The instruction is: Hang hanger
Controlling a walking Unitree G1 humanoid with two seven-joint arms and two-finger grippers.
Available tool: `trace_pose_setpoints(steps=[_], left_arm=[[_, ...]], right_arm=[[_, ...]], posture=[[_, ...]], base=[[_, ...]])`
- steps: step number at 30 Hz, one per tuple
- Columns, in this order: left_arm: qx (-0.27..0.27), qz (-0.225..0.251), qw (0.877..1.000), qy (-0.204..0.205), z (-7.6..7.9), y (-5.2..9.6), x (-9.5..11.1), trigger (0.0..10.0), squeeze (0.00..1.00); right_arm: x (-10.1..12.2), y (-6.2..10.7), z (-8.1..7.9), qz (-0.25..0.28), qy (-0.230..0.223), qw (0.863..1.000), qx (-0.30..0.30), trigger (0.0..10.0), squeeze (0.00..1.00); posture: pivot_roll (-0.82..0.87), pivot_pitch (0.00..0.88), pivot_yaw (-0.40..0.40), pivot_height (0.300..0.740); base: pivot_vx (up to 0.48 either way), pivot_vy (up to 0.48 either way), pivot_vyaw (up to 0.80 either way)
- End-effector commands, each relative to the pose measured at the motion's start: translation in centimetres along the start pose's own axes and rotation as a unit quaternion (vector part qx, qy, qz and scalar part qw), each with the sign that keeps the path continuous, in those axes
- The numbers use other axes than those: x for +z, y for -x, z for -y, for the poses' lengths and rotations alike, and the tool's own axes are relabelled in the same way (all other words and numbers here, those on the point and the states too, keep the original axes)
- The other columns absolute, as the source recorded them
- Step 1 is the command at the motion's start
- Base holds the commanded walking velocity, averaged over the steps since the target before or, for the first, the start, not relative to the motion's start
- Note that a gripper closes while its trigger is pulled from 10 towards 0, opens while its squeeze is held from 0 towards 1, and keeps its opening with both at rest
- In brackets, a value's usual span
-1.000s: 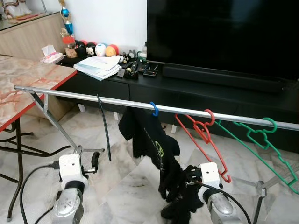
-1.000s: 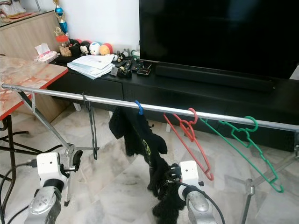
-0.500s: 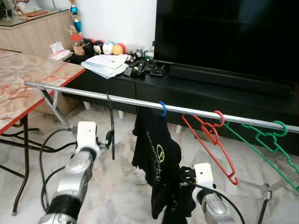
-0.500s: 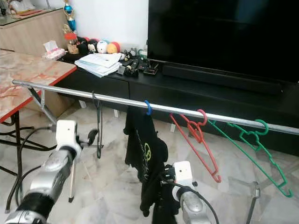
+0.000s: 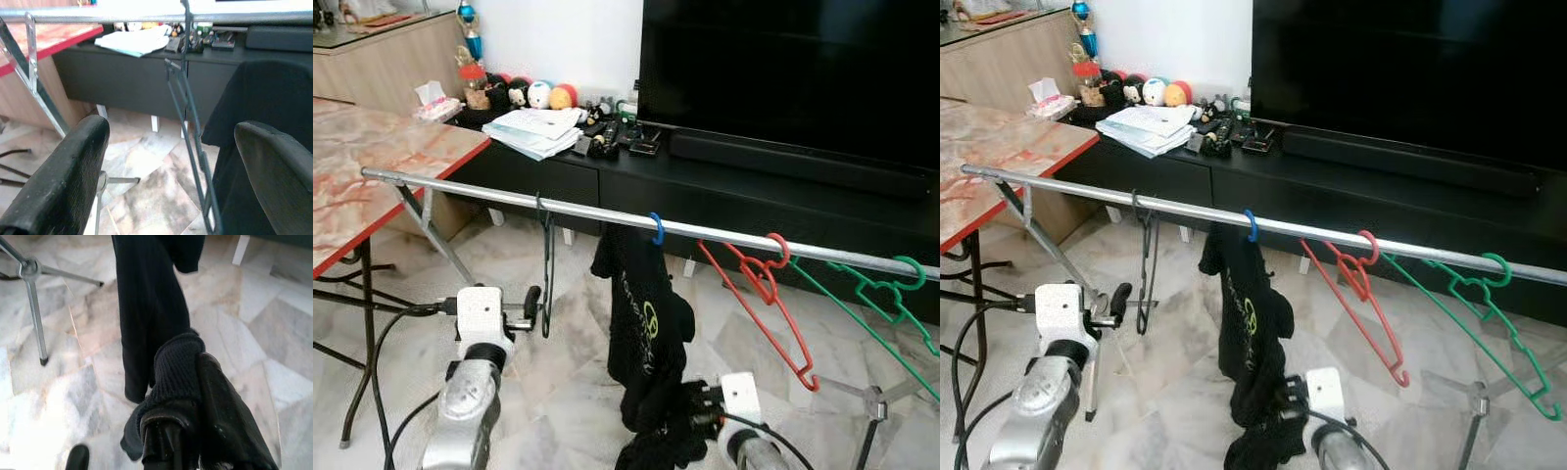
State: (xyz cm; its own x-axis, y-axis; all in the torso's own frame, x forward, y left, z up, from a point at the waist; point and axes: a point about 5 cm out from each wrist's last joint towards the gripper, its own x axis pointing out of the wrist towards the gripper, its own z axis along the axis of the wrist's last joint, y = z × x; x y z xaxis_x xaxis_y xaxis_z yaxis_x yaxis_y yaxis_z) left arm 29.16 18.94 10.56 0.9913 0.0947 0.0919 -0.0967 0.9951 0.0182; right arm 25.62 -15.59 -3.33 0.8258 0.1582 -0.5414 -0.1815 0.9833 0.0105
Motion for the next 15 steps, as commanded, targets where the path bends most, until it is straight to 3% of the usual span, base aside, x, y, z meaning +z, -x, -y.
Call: trace_pose_setpoints(steps=[1,7,15], left_arm=[[-0.007,0.012,1.000,-0.012,0.3,0.3,0.5,10.0,0.00],[-0.014,0.013,1.000,-0.012,0.6,0.5,0.7,10.0,0.00],[-0.020,0.009,1.000,-0.014,0.6,0.4,0.8,10.0,0.00]], right_arm=[[-0.5,0.2,0.2,-0.008,-0.007,1.000,-0.013,10.0,0.00],[0.7,-0.1,0.4,0.030,-0.025,0.999,-0.032,10.0,0.00],[0.8,-0.1,0.3,0.033,-0.029,0.998,-0.034,10.0,0.00]], posture=[[0.03,0.052,0.031,0.740],[0.02,0.037,0.043,0.740],[0.02,0.029,0.047,0.740]], base=[[0.000,0.000,0.00],[0.000,0.000,0.00],[0.061,0.000,0.00]])
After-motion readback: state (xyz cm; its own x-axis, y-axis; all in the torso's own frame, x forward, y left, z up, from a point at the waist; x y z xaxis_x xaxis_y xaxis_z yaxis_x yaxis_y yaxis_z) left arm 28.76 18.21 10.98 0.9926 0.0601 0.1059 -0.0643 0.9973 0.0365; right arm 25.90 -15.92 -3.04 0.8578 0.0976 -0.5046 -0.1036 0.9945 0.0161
